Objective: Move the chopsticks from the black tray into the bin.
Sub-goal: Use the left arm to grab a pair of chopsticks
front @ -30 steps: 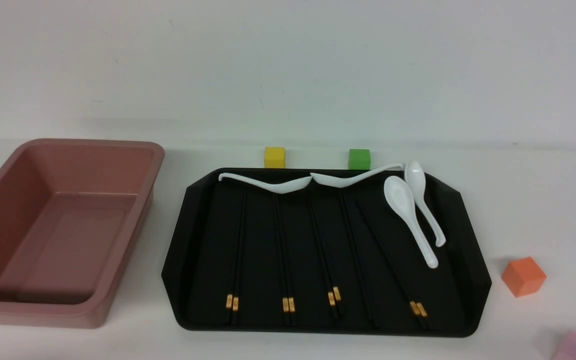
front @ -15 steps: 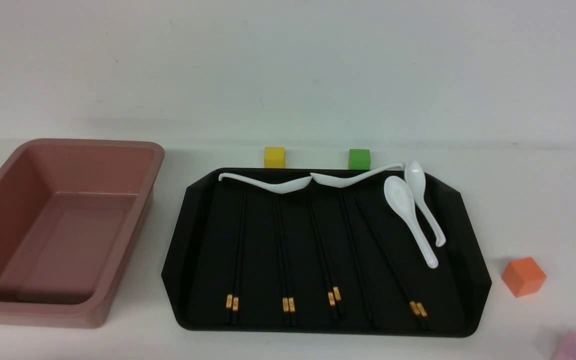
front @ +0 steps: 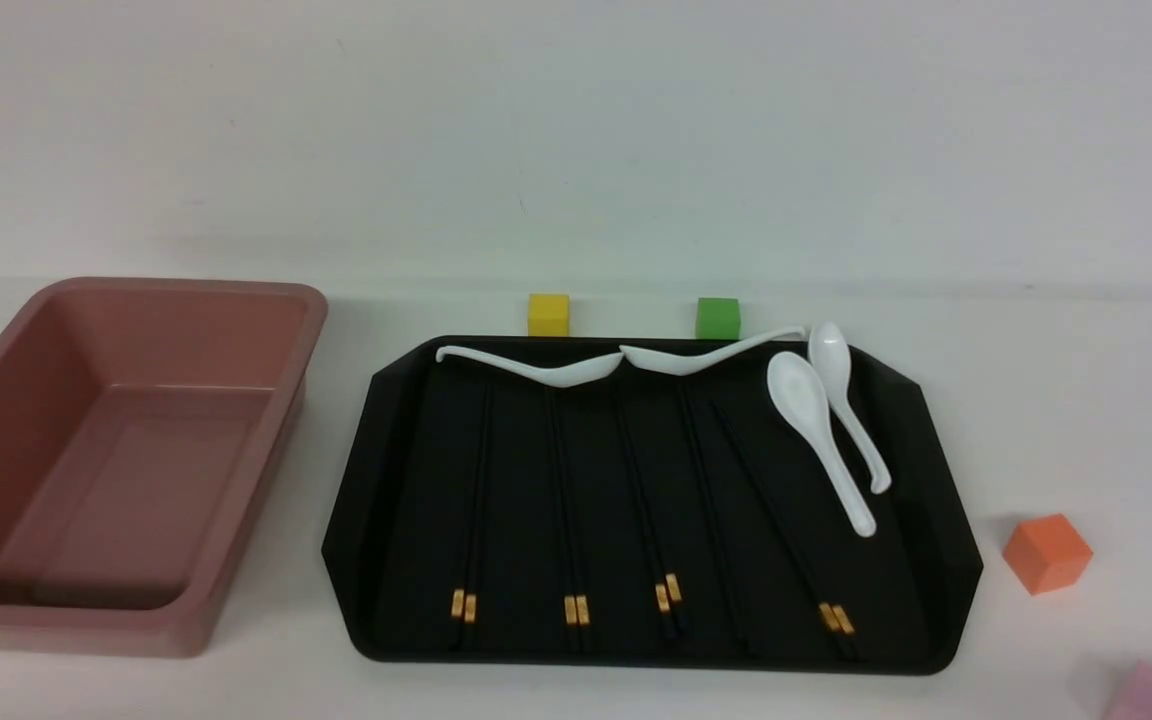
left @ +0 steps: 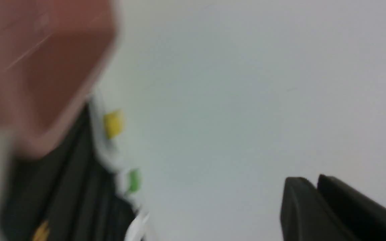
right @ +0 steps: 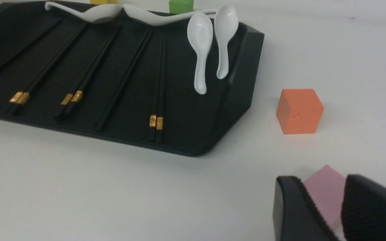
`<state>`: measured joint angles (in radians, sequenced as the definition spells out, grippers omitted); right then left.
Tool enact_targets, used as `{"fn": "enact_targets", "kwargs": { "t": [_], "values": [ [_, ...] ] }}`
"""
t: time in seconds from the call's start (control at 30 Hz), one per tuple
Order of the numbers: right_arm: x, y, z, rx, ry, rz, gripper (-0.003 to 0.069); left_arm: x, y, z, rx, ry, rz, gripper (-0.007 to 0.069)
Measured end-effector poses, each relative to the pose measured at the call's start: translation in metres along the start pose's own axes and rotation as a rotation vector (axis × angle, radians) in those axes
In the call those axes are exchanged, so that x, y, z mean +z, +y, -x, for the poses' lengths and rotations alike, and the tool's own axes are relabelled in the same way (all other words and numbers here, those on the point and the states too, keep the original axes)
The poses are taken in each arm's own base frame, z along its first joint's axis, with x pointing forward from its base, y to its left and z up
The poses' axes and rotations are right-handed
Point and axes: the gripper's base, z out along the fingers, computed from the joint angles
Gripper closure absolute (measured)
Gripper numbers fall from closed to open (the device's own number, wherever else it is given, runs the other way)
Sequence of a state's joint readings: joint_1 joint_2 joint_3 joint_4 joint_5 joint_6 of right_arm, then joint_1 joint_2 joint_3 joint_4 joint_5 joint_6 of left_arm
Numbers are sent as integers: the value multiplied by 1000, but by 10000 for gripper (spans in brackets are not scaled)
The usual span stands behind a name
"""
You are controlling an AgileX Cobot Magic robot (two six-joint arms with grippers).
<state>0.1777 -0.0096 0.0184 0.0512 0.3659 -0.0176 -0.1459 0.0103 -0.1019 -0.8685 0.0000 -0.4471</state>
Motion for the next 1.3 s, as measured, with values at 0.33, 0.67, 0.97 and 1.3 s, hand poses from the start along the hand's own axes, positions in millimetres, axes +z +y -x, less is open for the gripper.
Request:
{"fn": "enact_targets", "kwargs": {
  "t": [0.33,0.67,0.97,1.3],
  "values": [
    [0,0,0,0,0,0,419,82,-56,-20,402,658,389,637],
    [0,0,0,0,0,0,419,217,1,-65,480,1372,785,637],
    [0,0,0,-1,0,0,419,273,29,-131,655,1369,991,637],
    [0,0,0,-1,0,0,419,303,77,-152,720,1264,1063,470]
  ]
}}
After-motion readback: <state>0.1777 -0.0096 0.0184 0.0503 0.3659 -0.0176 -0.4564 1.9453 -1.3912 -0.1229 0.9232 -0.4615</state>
